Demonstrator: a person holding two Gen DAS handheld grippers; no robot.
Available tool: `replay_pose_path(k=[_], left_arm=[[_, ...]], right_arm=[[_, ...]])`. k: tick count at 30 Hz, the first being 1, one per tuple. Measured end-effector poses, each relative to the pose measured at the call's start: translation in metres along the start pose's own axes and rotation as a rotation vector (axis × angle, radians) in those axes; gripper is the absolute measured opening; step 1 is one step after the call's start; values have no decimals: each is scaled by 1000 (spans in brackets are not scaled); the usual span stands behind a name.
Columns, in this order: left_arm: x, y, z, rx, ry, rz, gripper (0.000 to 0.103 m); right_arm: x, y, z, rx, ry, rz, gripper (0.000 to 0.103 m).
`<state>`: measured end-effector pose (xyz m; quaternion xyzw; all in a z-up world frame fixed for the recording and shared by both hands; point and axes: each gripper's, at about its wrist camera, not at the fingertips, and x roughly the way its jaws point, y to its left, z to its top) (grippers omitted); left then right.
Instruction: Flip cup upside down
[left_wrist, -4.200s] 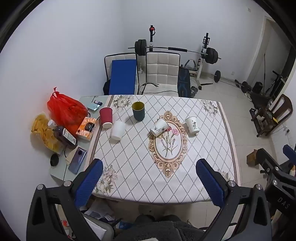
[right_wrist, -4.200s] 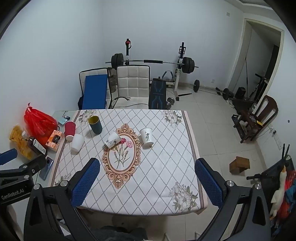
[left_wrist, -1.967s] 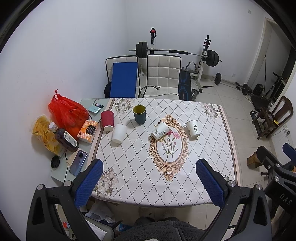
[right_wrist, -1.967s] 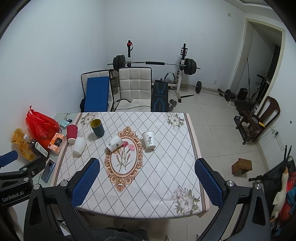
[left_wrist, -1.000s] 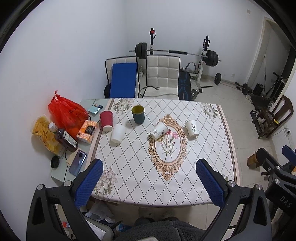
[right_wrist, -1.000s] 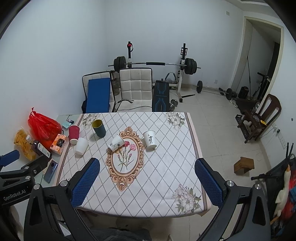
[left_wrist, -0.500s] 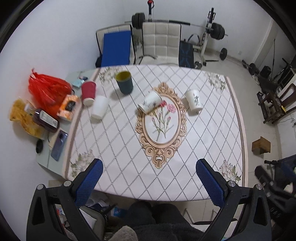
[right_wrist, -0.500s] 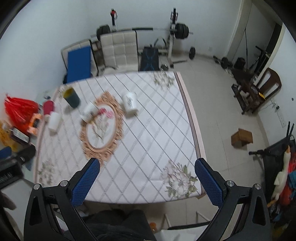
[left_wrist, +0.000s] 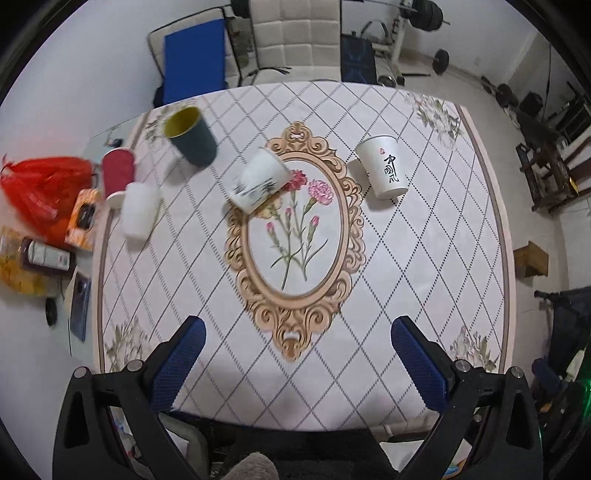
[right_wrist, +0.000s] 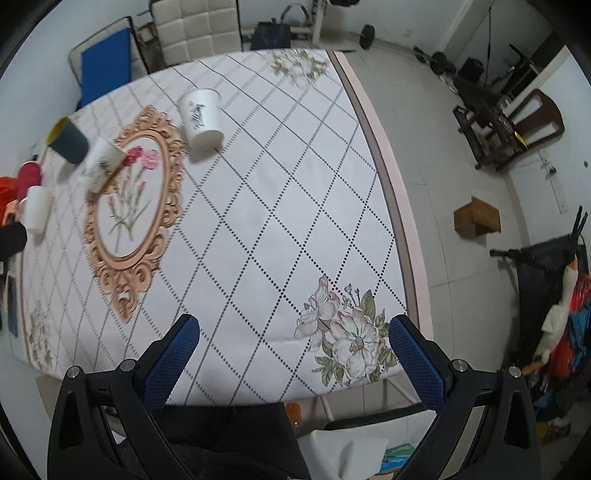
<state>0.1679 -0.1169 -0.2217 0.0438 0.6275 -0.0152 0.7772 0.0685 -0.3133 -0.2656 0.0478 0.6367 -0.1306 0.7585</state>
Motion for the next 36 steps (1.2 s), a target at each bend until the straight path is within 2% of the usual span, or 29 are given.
replay_pose_path(k=[12,21,26,33,36], left_arm=[[81,-40,101,92,68,5,103],[146,-64,163,64,192,-69,103],[181,-72,179,28,291,-137,102],[210,-88,183,41,334,-170,100],[220,-95,183,49,343,-172,95]], right_arm=[[73,9,67,71,90,-55,103],[117,6,118,94,117,-79,103],[132,4,139,115,115,-83,103],[148,0,155,134,130,-88,103],[152,-1,160,138,133,-90,103]])
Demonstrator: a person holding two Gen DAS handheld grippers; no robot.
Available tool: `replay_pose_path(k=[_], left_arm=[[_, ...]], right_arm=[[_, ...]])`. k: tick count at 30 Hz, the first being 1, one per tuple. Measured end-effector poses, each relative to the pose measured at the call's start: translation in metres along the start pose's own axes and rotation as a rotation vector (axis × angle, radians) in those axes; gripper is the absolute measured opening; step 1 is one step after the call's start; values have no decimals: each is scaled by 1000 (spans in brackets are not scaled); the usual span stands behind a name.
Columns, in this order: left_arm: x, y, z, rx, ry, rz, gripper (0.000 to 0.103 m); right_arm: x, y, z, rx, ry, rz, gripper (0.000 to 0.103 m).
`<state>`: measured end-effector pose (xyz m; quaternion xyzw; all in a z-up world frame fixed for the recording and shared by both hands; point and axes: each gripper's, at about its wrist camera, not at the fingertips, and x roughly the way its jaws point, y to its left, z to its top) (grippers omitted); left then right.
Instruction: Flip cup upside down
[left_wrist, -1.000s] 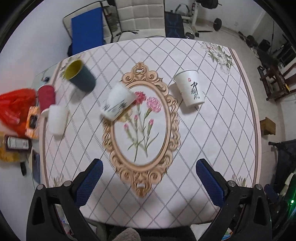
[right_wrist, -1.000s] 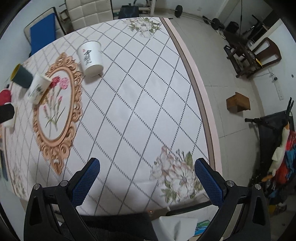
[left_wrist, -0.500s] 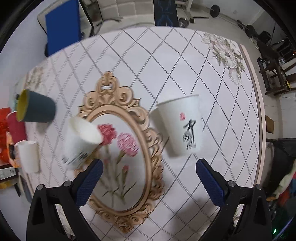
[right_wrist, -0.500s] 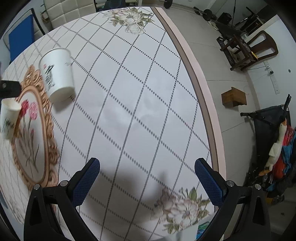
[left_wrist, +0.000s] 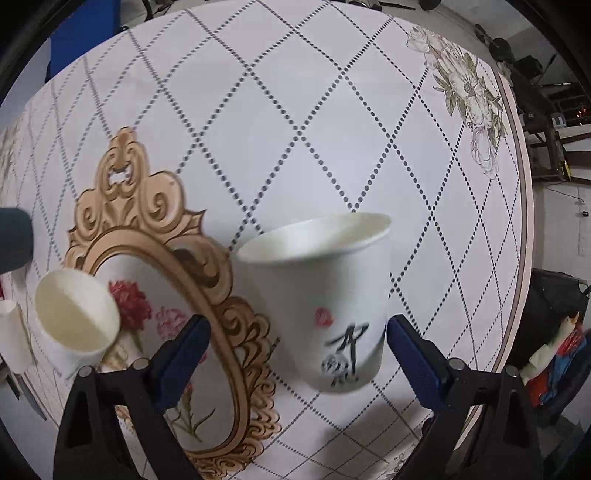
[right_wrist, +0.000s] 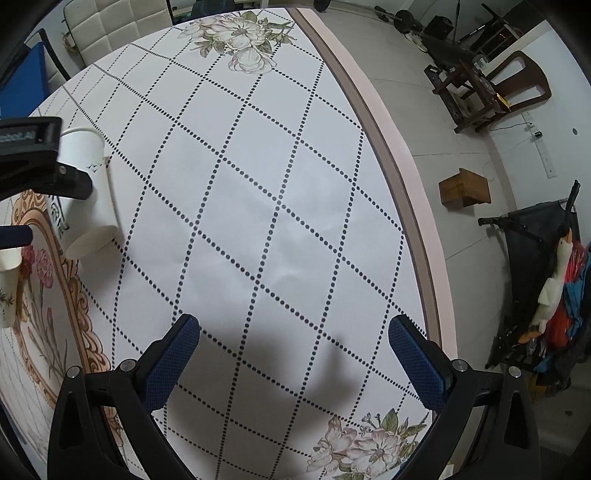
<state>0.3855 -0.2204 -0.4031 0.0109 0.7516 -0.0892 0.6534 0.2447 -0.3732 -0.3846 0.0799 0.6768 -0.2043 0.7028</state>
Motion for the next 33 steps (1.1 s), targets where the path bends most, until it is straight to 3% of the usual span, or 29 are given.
replay_pose_path(k=[3,10,25,33], left_arm=[[9,-4,0,11,2,5,92],[29,-11,-5,42,-13,48,66],[13,-43,-30,113,-91,105,63],[-17,-32,-90,137,-108,117,63]], right_arm=[[3,0,6,7,3,0,103],[13,-5,16,10,10,0,103],[9,-20,5,4,1,-2,103],[-7,-24,-10,-19,-20,9,103]])
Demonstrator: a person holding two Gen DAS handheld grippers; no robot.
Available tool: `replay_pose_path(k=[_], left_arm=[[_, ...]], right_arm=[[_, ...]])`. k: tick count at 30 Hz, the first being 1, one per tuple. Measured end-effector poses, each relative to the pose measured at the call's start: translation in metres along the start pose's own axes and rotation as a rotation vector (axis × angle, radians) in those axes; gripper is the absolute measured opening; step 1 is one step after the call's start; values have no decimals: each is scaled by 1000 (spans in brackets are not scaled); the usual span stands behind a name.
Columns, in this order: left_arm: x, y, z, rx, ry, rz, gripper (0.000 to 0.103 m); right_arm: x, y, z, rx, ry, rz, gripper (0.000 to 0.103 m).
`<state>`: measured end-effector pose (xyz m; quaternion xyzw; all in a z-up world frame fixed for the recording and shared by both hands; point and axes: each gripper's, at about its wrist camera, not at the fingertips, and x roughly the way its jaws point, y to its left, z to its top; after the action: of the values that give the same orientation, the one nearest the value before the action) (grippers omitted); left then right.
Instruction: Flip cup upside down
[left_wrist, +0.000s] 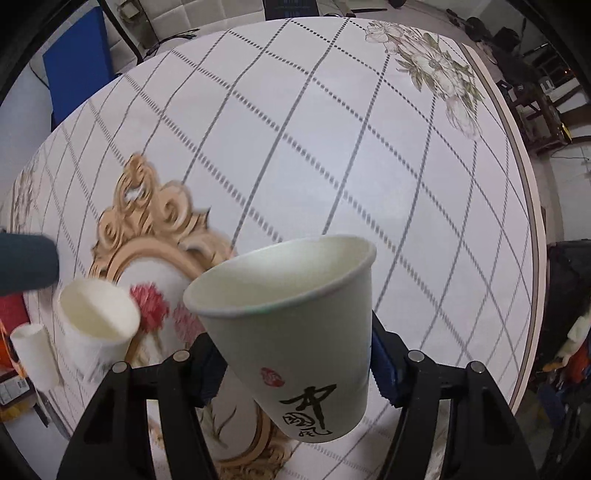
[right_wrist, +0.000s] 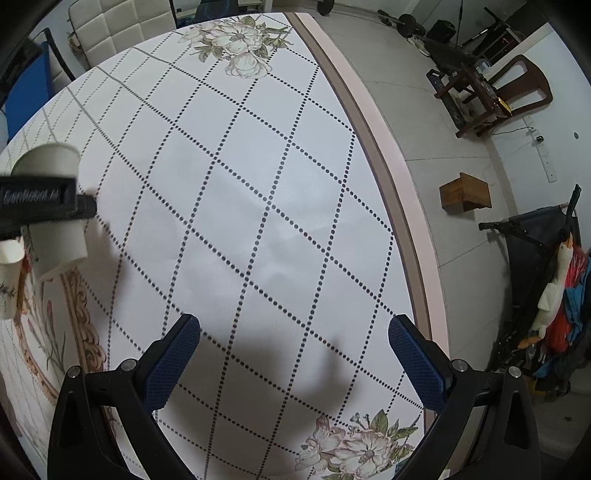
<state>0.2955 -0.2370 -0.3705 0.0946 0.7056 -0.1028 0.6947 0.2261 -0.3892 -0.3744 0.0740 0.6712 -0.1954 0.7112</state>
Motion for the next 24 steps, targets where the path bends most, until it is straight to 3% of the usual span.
replay_pose_path(k=[4,10,18,24], left_arm=[[-17,2,-45,-3,7,11,63],[-24,18,-137,-15,42,31,63],[4,42,-249,-65,164,34,63],[23,43,-279,-95,179,26,63]], right_arm=[[-10,5,-15,-23,-15,15,103],[-26,12,-47,-60,-29,37,103],[-32,36,-101,-129,2,68,103],[-32,52,-124,-170,19,64,103]])
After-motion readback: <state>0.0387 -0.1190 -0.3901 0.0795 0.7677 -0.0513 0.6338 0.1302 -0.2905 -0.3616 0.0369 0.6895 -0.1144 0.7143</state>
